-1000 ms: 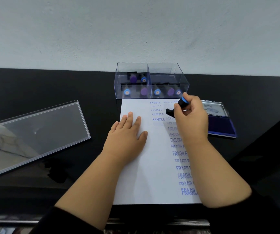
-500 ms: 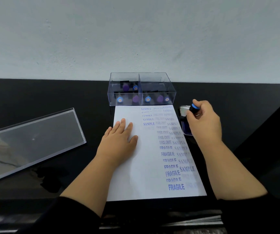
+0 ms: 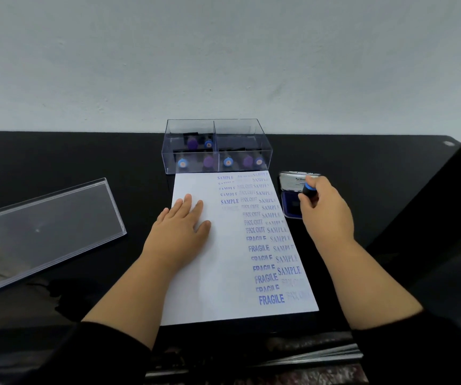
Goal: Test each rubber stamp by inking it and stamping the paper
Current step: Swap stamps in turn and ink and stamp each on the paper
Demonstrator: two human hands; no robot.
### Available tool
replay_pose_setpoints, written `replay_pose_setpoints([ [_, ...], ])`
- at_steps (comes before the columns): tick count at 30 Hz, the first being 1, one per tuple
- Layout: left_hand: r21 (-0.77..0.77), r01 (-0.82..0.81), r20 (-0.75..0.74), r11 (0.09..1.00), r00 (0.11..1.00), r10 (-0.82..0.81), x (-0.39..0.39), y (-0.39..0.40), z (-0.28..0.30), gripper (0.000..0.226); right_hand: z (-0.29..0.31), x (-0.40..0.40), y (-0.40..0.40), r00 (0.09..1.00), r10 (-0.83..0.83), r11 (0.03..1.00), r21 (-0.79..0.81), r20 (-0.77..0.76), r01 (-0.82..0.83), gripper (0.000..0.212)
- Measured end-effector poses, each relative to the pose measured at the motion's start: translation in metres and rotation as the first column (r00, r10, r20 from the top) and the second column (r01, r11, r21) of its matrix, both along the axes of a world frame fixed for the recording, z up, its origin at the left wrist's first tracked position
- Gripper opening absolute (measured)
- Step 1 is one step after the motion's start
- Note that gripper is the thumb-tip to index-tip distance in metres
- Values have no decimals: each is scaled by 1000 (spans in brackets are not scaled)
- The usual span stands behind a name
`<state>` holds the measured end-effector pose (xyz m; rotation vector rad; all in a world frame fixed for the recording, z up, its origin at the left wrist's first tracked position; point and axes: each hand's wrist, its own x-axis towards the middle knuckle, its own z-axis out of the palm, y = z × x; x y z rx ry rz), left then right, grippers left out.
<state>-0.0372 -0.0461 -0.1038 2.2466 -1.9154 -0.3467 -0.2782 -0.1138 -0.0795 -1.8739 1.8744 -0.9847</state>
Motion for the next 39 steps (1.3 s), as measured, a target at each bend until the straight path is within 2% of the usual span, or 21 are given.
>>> replay_pose_setpoints([
  [19,27,7,19,1000,1000,-8,2,0,-1,56,-3,1,0,997,20,999,-48,-76,-24,29],
  [27,91,34,56,995,998,-39,7,21,2,57,1,2,3,996,27,999,-30,-80,-29,29],
  [33,66,12,67,998,998,-17,5,27,3,56,10,5,7,987,56,998,1,-151,-56,25],
  [39,91,7,58,996,998,-12,6,23,5,56,20,15,10,993,88,994,-60,-80,-93,26],
])
